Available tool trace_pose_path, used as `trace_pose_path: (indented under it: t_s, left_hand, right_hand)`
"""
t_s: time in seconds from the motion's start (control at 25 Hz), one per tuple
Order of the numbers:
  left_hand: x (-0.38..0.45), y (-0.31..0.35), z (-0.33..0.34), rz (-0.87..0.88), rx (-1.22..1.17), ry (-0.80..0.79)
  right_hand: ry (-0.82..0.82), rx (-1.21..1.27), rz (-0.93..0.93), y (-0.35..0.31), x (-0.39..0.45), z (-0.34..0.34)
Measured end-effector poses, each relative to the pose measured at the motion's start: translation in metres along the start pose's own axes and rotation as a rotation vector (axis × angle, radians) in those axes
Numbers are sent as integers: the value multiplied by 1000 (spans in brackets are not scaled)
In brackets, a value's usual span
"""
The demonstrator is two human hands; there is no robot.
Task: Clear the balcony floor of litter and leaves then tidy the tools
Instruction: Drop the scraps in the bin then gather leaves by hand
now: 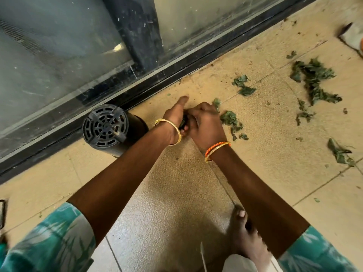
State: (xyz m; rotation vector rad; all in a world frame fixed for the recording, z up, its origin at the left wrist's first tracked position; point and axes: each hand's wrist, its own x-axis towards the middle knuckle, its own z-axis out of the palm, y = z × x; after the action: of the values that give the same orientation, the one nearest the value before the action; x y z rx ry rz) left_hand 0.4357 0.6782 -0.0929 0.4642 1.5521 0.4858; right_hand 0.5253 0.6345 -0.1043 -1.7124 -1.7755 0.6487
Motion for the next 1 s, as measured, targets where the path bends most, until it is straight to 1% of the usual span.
trace_pose_path:
  t_s: [0.08, 0.12, 0.16, 0.2, 0.24, 0.28, 0.36, 0.4, 0.44, 0.48, 0.52, 0.6, 0.68, 0.8, 0.88, 0.92, 1.0]
  left_hand:
    - [-2, 0, 13, 64, 41, 29]
    - [-3, 2, 18, 78, 41, 18]
    - [-2, 6, 21, 84, 38, -9]
    - [-2, 10, 23, 86, 30, -46]
    - [0, 14, 24, 85, 22, -80]
    - [1, 17, 25, 86, 21, -98]
    - [2, 17, 27, 96, 31, -93]
    - [2, 15, 27, 97, 28, -81]
    - [2, 13, 28, 89, 19, -74]
    - [2, 12, 27, 70, 10, -71]
    - [2, 11, 27, 44, 8, -73]
    - [3, 10, 27, 8, 34, -87]
    - [2, 8, 29, 21, 81, -120]
    - [-3, 3, 35, 74, 147, -186]
    - [-10, -2, 41, 62, 120, -243]
    - [-14, -4, 45, 40, 86, -268]
    - [-19, -10, 50, -5, -2, -268]
  right_hand:
    - [-52, 148, 111, 2, 5, -18]
    - [-31, 238, 198, 6, 11, -30]
    - [29, 277, 255, 14, 18, -42]
    - [93, 237, 277, 24, 25, -53]
    - [129, 126, 262, 40, 35, -61]
    - [100, -18, 238, 56, 45, -67]
    - [-137, -270, 228, 85, 60, -75]
    - [-251, -343, 216, 96, 64, -76]
    - [-313, -387, 188, 103, 65, -74]
    - [-314, -403, 142, 105, 61, -71]
    - [-260, -395, 102, 108, 53, -68]
    - [-79, -366, 31, 113, 32, -61]
    - [47, -342, -13, 120, 17, -59]
    - [263, -242, 8, 117, 9, -64]
    - [413, -130, 18, 99, -1, -68]
    - [452, -82, 3, 88, -10, -69]
    - [425, -18, -26, 66, -31, -62]
